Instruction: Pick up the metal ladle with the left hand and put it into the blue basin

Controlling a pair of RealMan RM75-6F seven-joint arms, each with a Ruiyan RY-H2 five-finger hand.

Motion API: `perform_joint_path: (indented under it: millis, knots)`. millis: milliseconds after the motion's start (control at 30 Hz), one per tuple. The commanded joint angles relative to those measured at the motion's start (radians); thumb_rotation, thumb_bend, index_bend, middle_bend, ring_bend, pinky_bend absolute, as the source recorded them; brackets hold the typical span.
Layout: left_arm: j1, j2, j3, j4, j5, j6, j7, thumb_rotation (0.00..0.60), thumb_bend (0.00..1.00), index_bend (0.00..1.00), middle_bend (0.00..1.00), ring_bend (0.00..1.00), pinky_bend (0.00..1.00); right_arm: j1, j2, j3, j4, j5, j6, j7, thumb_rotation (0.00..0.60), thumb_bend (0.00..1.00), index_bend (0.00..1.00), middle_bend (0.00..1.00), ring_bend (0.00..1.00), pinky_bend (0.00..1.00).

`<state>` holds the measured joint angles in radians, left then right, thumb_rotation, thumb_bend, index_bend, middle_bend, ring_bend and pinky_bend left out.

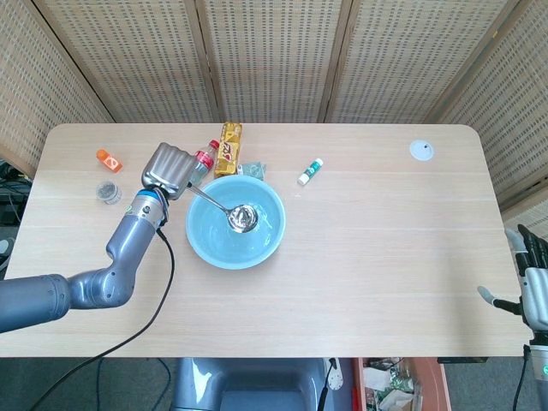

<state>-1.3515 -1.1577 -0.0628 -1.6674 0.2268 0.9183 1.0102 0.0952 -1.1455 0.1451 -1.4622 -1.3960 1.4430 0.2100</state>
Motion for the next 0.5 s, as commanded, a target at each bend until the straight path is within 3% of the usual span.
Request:
perform_joint_path:
  millis: [33, 500]
  knots:
    - [-0.012, 0.013, -0.003, -0.019, -0.020, 0.010, 0.010, 0.600, 0.58, 0.93, 0.99, 0.91, 0.97, 0.000, 0.001, 0.000, 0.000, 0.000, 0.000, 0.001, 0.600, 0.00, 0.00, 0.00, 0.00, 0.00]
    - [-0.033, 0.030, -0.003, -0.045, -0.065, 0.037, 0.025, 0.600, 0.58, 0.93, 0.99, 0.91, 0.97, -0.003, 0.002, 0.000, -0.003, -0.002, 0.005, 0.001, 0.600, 0.00, 0.00, 0.00, 0.00, 0.00]
